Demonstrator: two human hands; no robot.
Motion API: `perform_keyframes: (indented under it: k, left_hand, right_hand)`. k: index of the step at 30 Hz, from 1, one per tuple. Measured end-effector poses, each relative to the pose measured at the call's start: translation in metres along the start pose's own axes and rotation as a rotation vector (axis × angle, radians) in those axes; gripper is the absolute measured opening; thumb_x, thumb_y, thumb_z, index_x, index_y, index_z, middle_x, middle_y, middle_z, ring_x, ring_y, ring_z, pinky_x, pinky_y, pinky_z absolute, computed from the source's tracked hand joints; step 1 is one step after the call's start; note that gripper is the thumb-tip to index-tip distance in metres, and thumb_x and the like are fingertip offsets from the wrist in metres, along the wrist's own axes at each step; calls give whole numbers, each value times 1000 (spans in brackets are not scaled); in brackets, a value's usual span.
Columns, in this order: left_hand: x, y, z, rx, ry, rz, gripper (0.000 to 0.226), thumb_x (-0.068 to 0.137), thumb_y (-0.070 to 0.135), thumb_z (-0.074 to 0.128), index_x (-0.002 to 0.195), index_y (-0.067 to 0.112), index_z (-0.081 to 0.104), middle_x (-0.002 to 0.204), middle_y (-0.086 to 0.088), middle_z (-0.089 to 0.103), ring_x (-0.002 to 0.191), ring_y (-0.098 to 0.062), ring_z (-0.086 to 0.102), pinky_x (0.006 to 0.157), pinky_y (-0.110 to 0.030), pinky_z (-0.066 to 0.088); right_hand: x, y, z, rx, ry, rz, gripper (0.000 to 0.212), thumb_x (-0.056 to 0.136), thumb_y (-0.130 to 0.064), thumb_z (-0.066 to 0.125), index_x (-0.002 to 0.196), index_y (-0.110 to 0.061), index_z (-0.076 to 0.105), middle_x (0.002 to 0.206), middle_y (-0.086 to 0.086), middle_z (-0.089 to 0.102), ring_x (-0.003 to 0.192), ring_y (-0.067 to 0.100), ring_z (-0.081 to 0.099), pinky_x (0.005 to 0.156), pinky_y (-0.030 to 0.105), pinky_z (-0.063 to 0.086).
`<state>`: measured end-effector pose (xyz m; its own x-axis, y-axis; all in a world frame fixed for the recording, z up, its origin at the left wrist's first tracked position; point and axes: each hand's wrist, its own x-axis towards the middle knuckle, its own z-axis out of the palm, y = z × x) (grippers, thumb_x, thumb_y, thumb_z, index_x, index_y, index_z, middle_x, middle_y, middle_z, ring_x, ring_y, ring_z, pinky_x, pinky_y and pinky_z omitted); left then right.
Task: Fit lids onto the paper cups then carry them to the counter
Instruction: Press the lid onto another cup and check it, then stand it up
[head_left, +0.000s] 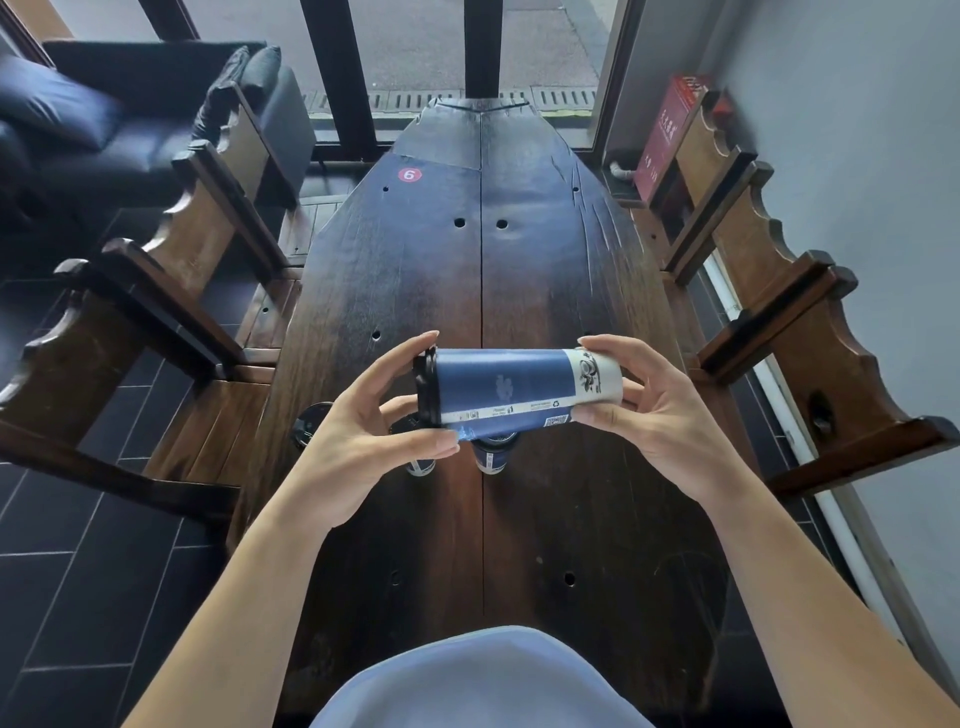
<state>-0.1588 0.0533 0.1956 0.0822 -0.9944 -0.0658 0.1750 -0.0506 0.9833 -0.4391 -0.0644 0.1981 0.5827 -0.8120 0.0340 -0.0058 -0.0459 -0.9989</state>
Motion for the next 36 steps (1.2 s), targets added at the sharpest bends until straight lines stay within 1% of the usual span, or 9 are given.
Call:
perform_keyframes:
  k: [2, 6, 10, 16, 21, 27, 30, 33, 36]
  left_hand:
    - [1, 0, -1, 17, 7, 22, 84, 69, 13, 89, 145, 33, 58, 145, 0, 62, 131, -37, 61, 101, -59, 55]
    - [4, 5, -1, 14, 2, 51, 78, 70, 13, 87, 143, 28, 61, 141, -5, 64, 129, -37, 62, 100, -49, 58]
    - [7, 8, -2, -3, 3, 68, 75, 69, 12, 87, 138, 27, 64, 134, -6, 68, 127, -41, 61, 96, -50, 59]
    - [7, 5, -1, -4, -13, 58, 74, 69, 13, 86, 138, 28, 64, 140, -7, 65, 130, -42, 59, 97, -51, 59]
    - [7, 4, -3, 0, -7, 54, 73, 69, 15, 86, 138, 28, 65, 139, -6, 66, 128, -41, 61, 96, -51, 58]
    - [12, 8, -9, 22, -63, 38, 76, 72, 15, 84, 143, 24, 60, 142, -8, 63, 129, -38, 60, 102, -59, 54]
    - [18, 15, -14, -9, -82, 32, 78, 72, 14, 84, 145, 23, 57, 147, -6, 61, 128, -35, 62, 102, -56, 53]
    - [22, 21, -11, -76, -71, 34, 87, 67, 25, 96, 145, 26, 57, 151, -5, 57, 124, -31, 64, 99, -48, 57]
    - [28, 21, -3, -150, -24, 12, 92, 59, 40, 100, 141, 30, 60, 143, -9, 60, 116, -26, 67, 95, -43, 60]
  right_hand:
    - [-1, 1, 1, -29, 1, 13, 58, 78, -17, 80, 132, -20, 59, 113, -14, 67, 112, 20, 69, 84, 31, 61]
    - [0, 3, 1, -87, 2, 39, 52, 81, -27, 77, 130, -24, 59, 112, -15, 66, 113, 19, 68, 85, 34, 62]
    - [1, 2, 1, -118, 4, 54, 49, 81, -33, 75, 127, -28, 59, 109, -16, 65, 113, 15, 68, 83, 33, 63]
    - [1, 3, -1, -166, -7, 95, 43, 83, -34, 73, 122, -28, 58, 105, -14, 65, 109, 7, 68, 76, 26, 62]
    - [-1, 6, -2, -160, -24, 131, 42, 81, -35, 74, 121, -32, 59, 107, -12, 66, 110, 10, 69, 76, 30, 63]
    - [-4, 1, -6, -76, -177, 247, 49, 87, -34, 66, 136, -30, 60, 118, -6, 70, 118, 18, 66, 81, 34, 62]
    - [-8, -1, -5, -94, -249, 296, 50, 87, -30, 67, 136, -28, 61, 119, -9, 74, 117, 14, 68, 78, 26, 61]
    - [-10, 1, 0, -149, -287, 322, 56, 82, -29, 75, 136, -32, 60, 124, -10, 72, 119, 12, 67, 87, 29, 60]
    - [-11, 6, 11, -221, -308, 341, 61, 76, -33, 83, 132, -41, 58, 125, -12, 69, 119, 10, 66, 99, 36, 56]
